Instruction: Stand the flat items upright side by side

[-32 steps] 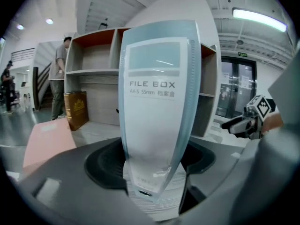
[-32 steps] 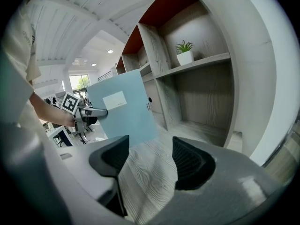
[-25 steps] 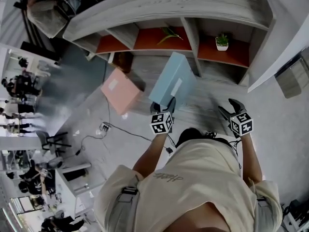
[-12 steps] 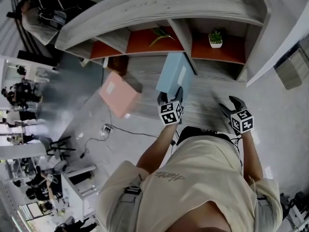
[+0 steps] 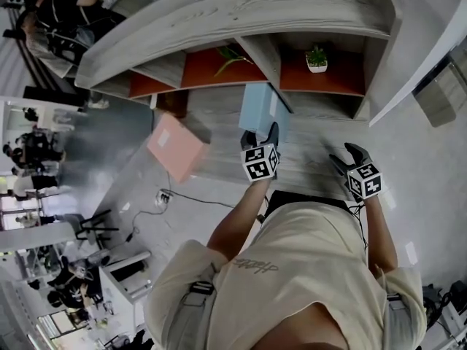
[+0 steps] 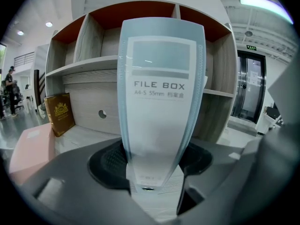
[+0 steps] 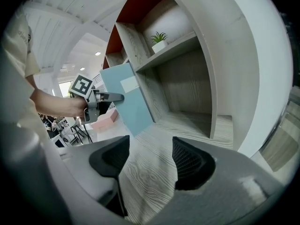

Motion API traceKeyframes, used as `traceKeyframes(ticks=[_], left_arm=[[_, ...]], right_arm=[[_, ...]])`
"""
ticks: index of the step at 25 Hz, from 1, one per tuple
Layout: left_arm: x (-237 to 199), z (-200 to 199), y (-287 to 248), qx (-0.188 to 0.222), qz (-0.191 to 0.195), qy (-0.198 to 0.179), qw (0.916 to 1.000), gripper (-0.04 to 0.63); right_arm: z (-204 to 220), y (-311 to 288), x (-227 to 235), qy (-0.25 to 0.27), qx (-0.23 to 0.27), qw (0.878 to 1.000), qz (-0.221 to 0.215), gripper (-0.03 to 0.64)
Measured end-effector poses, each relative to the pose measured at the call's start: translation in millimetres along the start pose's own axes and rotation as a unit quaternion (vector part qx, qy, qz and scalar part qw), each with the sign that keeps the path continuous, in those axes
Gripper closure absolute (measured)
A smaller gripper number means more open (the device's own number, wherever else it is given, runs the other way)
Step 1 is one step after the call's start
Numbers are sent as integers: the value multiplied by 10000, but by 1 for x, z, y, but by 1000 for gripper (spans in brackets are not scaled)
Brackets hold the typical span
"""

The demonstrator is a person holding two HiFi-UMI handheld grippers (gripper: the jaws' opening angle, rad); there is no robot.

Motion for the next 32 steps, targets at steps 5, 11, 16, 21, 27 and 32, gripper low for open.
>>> traceKeyframes(ticks=[5, 11, 16, 21, 27, 32], left_arm=[[1, 0, 1, -31, 112, -42, 9999, 288], [6, -1, -1, -195, 220, -156, 9994, 270], [11, 0, 5, -185, 212, 45, 9996, 249], [11, 29, 36, -297, 393, 308, 9983, 247], [-6, 61, 84, -286, 523, 548, 9967, 249], [-46, 70, 120, 31, 304, 787, 9964, 255]], right_arm=[[1, -2, 8, -151, -12, 9999, 3, 336], [-7, -6, 1, -53, -16, 9999, -140, 325], [-6, -17, -23, 87, -109, 9989, -458, 325], [3, -32, -49, 355, -291, 9963, -728, 325], [4, -36, -89, 567, -456, 9934, -885, 325], [-7, -53, -121, 738, -495, 9924, -849, 325]])
Point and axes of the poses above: the fingertips, and each gripper's own axes: y backward along the fingers, x to its right, z out of its underside, the point moved 3 cm from there along y, backward along the fingers, and after that the axes turned 13 degrees about z, right-handed, at the moved point
